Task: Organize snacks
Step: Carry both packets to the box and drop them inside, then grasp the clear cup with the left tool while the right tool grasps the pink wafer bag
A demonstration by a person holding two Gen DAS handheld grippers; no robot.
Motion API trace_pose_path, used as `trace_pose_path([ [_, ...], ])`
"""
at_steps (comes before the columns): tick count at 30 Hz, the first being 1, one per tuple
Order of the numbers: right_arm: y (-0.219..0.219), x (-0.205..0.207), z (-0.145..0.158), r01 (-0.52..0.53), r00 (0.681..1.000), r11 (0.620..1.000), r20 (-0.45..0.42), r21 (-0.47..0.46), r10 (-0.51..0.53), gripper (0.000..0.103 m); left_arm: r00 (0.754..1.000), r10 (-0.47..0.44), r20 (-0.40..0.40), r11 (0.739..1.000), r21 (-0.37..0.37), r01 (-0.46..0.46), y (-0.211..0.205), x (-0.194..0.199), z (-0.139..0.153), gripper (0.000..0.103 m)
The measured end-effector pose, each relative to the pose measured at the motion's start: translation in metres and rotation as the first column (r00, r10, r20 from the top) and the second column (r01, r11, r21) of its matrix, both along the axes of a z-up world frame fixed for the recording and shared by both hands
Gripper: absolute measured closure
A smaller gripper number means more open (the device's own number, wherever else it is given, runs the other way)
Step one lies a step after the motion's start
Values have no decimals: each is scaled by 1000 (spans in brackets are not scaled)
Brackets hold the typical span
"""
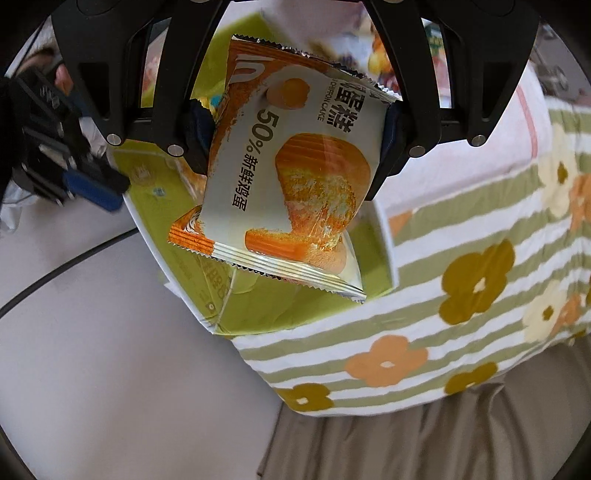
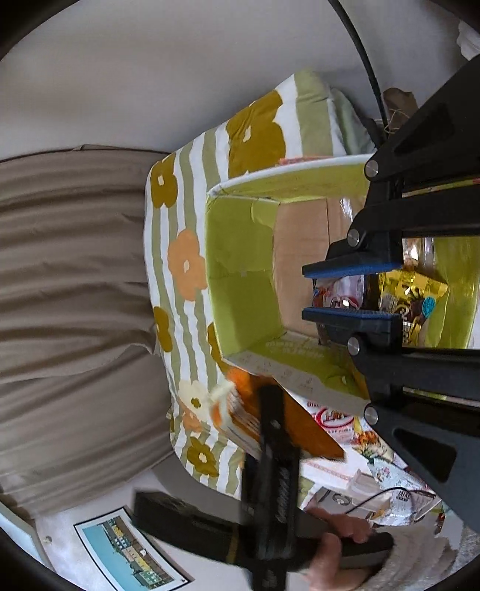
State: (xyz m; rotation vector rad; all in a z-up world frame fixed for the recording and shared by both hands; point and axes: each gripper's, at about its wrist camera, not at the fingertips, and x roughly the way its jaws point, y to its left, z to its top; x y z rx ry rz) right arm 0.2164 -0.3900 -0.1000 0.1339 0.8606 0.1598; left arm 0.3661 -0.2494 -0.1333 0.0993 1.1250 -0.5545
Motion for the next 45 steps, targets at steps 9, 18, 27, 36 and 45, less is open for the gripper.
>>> trace_pose_path([
  [9,-11,5,-29,30,996,1000,-79,5,-30,89,1000,-15,-7,996,85,16,-35,33,-34,0],
  [18,-8,0,-32,28,995,1000,-98,4,-28,88,999,14,31,996,92,-17,-10,12,-19,0],
  [27,6,-14,-2,-34,999,999,-36,-5,34,62,983,123,133,988,75,-134,52,-43,35,0],
  [36,46,-22,3,-217,976,975,22,35,217,5,917,362,169,924,68,-377,144,-124,55,0],
  [45,105,-42,6,-341,940,936,42,91,339,2,831,535,151,830,88,-551,248,-201,47,0],
])
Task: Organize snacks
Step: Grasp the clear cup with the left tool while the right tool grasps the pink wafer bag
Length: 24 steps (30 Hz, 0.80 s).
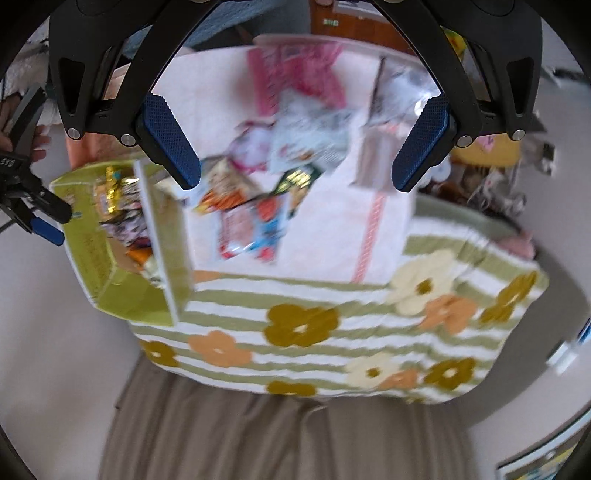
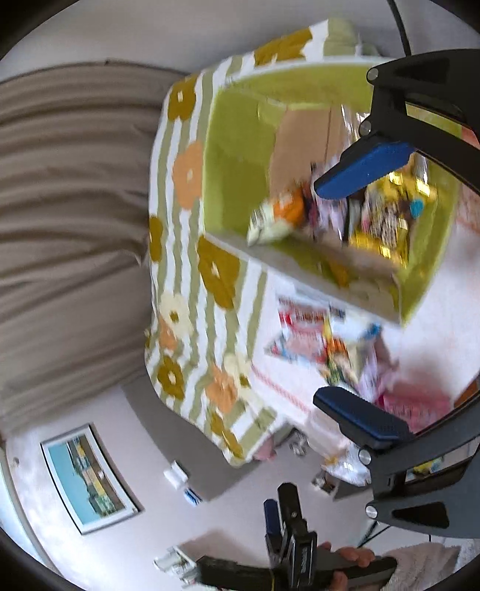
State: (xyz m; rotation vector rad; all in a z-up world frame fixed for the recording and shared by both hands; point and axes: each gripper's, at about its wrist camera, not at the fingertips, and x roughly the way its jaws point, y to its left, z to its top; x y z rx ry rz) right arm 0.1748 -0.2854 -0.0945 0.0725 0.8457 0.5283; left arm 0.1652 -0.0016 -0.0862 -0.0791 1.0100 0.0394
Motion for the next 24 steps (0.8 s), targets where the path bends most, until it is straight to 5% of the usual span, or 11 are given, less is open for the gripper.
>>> trace_pose_path([
  [10,79,-44,-13,2,997,999,-78,37,1,2,998,-36,-46,999,-7,36,82,-30,-29,0],
  [24,177,-95,-105,106,943,994,-317,-16,-105,2,953,-245,-180,969,-51,240,128,4,-107,0],
])
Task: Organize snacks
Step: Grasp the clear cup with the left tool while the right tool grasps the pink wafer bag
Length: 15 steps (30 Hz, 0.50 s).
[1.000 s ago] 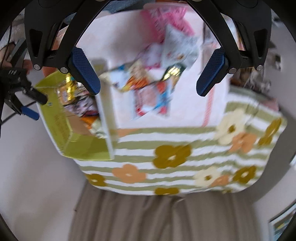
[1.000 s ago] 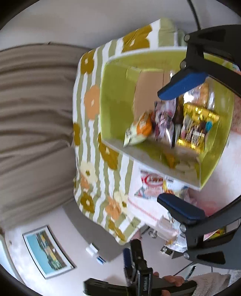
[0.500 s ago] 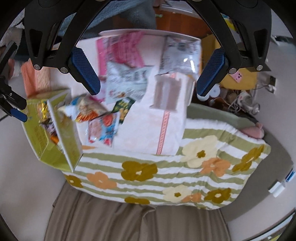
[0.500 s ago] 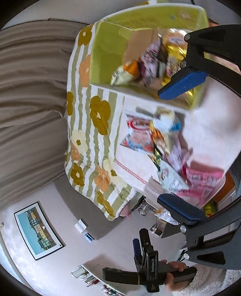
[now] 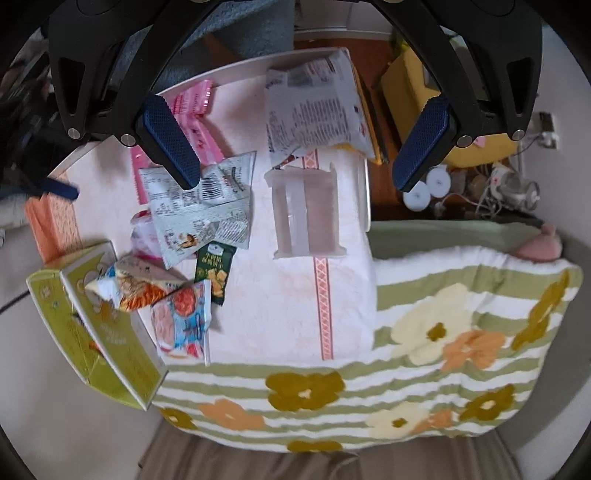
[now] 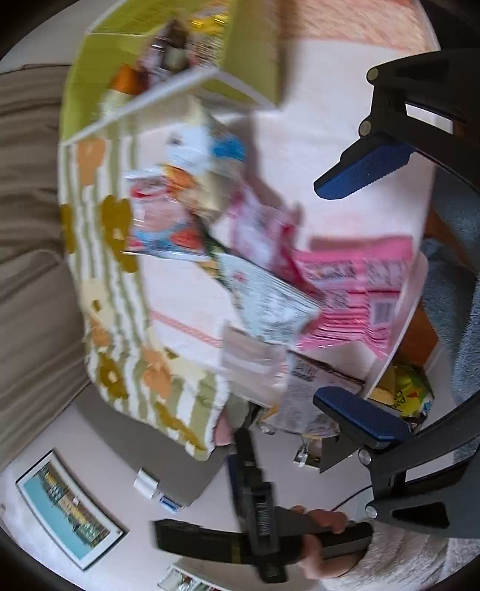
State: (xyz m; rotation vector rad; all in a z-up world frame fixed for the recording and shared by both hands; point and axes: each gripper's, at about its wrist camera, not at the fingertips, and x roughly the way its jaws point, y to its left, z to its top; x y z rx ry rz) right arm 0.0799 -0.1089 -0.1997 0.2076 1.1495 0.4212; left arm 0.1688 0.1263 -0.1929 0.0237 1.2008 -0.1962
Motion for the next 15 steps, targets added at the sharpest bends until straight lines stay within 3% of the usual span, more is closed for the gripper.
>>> trace_pose_path([
  [6,32,-8,-43,-3,997,997,-77,-78,-3,2,997,-42,-59,999,-11,41,0,23,-36,1],
  [15,57,1,-78,-17,996,985,-85,-174,2,2,988,-72,-134,997,-1,72,-8,49,-82,8],
])
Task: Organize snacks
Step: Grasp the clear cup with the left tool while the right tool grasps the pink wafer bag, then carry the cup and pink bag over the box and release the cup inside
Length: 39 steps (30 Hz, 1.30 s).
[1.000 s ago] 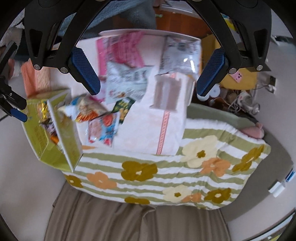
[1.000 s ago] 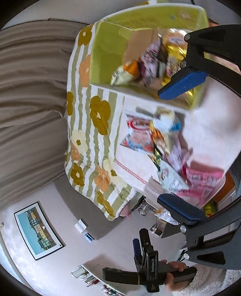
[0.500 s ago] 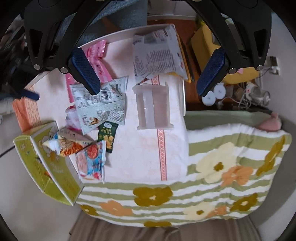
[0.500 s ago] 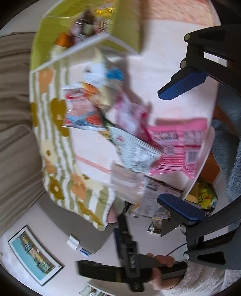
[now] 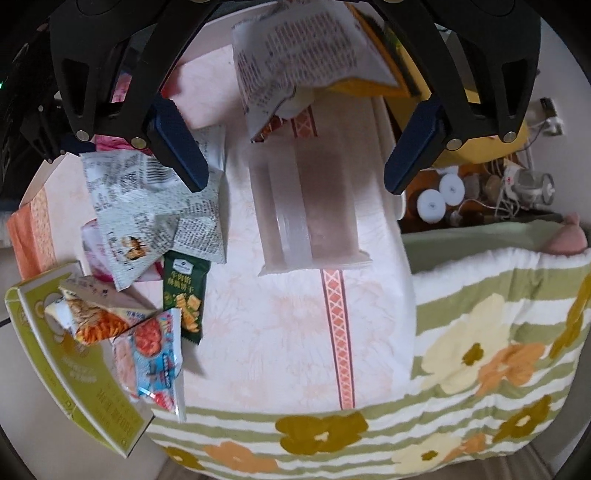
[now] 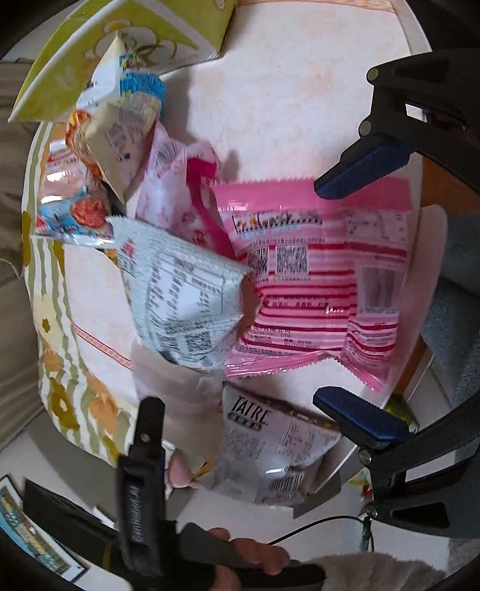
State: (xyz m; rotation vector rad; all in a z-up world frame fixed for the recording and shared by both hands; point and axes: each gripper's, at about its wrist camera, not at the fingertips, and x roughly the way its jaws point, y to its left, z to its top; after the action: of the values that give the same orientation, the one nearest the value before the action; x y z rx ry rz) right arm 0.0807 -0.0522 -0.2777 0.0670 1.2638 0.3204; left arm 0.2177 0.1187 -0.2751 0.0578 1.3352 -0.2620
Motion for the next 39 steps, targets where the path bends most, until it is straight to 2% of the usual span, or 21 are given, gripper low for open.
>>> trace_pose_path([
  [5,-3,4,-9,15,1000,1000,-3,-14,-15,2,999,0,-34,1000,11,1,-1,8,-17,15],
  [12,-13,9,-9,34,999,998,24,-46,-33,3,998,-12,-62,1000,25,14,-8,14,-32,16],
  [13,-14,9,-8,34,999,998,24,-48,-33,4,998,-16,-66,999,30,18,-10,15,-35,18],
  [14,-14,11,-8,35,999,998,23,-50,-34,9,997,-17,-69,999,41,20,-12,15,-37,27],
  [15,-15,11,-7,36,999,998,23,-55,-35,15,998,-17,-66,997,68,21,-12,15,-39,32],
  [16,-17,12,-7,33,999,998,22,-54,-32,15,998,-21,-63,995,95,27,-13,15,-40,38],
  [23,-21,10,-6,24,999,999,30,-38,-22,25,998,-20,-60,996,86,25,-11,15,-40,41],
  [30,-32,5,5,32,998,999,46,-29,-30,29,999,3,-54,998,61,0,-8,12,-29,42],
  [39,-44,5,25,81,993,996,88,-43,-77,29,999,34,28,999,19,-35,-4,-1,18,42],
])
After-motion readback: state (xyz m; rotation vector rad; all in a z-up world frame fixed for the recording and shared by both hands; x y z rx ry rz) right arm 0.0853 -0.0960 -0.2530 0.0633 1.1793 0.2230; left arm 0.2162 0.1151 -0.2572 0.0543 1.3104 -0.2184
